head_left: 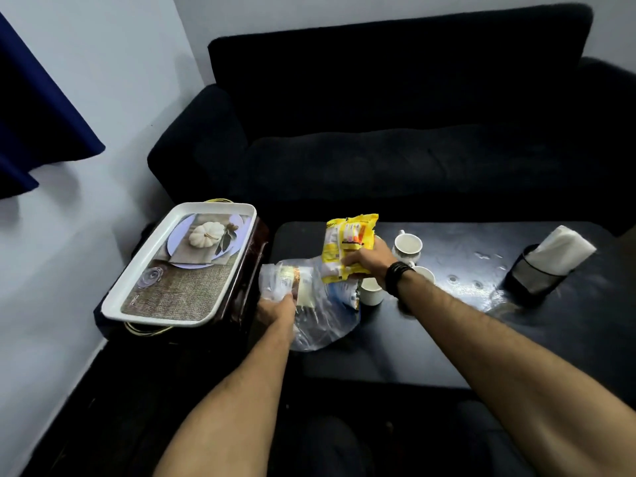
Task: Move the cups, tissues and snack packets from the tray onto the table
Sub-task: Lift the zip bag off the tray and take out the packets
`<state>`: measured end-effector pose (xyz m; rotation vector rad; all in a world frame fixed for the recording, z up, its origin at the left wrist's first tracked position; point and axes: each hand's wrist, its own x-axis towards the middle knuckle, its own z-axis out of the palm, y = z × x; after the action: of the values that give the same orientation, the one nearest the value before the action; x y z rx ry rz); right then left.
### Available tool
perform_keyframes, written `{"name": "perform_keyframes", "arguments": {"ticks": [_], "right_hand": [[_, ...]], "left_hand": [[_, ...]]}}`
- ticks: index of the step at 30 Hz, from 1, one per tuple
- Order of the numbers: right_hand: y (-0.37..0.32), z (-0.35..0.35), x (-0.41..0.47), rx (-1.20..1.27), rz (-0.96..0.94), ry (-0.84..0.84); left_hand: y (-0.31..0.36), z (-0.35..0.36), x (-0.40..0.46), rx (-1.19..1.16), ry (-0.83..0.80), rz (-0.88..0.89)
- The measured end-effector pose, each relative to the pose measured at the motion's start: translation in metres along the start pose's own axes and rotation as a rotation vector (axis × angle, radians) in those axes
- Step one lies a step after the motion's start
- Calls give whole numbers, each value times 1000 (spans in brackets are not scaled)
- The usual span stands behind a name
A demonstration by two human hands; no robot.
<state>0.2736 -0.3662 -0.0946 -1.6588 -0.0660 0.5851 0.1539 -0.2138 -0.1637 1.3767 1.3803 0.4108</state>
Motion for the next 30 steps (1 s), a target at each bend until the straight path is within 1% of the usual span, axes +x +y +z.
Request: {"name": "perform_keyframes", "arguments": {"ticks": [3,6,8,11,13,15,18,20,22,25,28,30], "right_hand": [[-3,-8,1,110,5,105],[-11,-15,0,215,-36,187],[-17,-18,-2,251,-58,238],[-20,-16,-6,245,-46,266],[-18,-4,-10,154,-21,238],[-13,15,-14,10,-6,156],[2,51,-18,-282,32,-18],[15,66,-18,-459,73,-70],[26,73,-16,-583,123,-36],[33,76,-11,-689,135,102],[35,78,-4,-720,16,207],[37,80,-1,-798,-72,242]], "left_hand": [[5,-13,3,-101,7,26],[15,-37,12,-157,35,89],[25,-57,23,-195,49,115],[40,-88,37,-304,12,127],[48,-106,43,-374,20,105],[54,-118,46,-456,38,91],[58,-128,45,-554,43,50],[57,-128,44,-564,38,14],[55,-127,42,-561,-4,-1],[53,-123,43,-561,-84,-19],[51,-118,47,-525,-134,-48],[49,-114,48,-469,-185,-62]]}}
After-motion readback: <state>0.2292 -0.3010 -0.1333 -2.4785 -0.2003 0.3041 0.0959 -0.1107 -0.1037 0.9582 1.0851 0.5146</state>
